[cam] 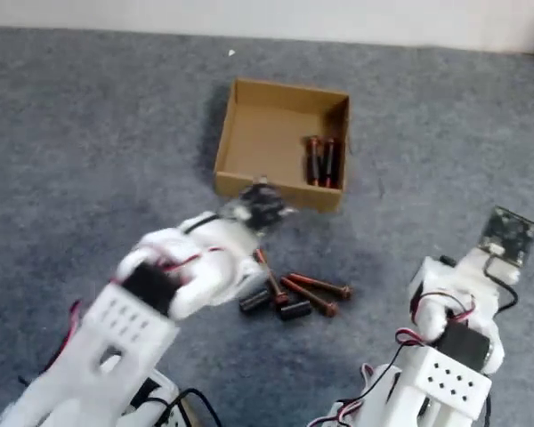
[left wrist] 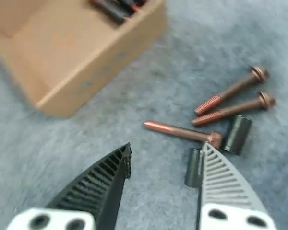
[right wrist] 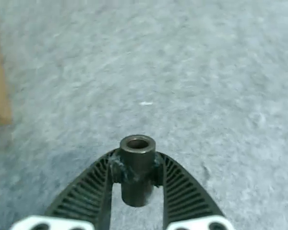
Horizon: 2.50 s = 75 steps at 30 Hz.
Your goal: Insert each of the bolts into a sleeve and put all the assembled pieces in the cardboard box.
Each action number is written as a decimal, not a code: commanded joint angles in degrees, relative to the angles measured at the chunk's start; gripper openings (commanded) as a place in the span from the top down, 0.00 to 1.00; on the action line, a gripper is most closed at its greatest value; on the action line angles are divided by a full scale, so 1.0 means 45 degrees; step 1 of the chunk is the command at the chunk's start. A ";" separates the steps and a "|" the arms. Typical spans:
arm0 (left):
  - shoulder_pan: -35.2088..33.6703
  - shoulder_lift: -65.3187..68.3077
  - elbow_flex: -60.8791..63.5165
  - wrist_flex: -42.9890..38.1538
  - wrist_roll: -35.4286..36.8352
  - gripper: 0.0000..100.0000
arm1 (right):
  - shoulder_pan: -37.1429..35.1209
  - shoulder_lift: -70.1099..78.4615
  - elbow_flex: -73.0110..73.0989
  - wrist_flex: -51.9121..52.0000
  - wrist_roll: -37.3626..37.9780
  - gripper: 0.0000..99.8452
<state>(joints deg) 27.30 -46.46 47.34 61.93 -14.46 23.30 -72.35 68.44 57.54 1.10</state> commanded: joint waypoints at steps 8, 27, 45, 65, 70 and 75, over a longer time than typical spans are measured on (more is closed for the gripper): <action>0.2569 0.7453 -0.3956 -0.1661 -0.1563 0.75 | 0.0479 -0.0244 -0.0049 -0.0713 -0.0234 0.99; 0.3331 1.4388 -0.8078 -0.2051 -0.1563 0.75 | 0.0381 -0.0244 -0.0049 -0.0694 -0.0156 0.99; 0.2979 1.2611 -0.7726 -0.1543 -0.0996 0.99 | 0.0361 -0.0244 0.0381 -0.0752 -0.0137 0.99; -0.0869 -0.0205 -0.2999 -0.1035 0.3263 0.99 | -0.5031 -0.0264 0.0342 -0.0322 -0.1465 0.99; -0.1963 -0.2784 -0.1963 -0.1055 0.3399 0.99 | -0.6730 -0.0264 -0.0889 -0.0381 -0.2032 0.99; -0.2667 -0.4894 -0.1612 -0.1055 0.3399 0.99 | -0.8430 -0.0264 -0.2256 -0.0440 -0.1954 0.99</action>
<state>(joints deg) 17.54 -60.97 40.40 57.45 0.04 -9.93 -72.53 64.04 56.13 -7.34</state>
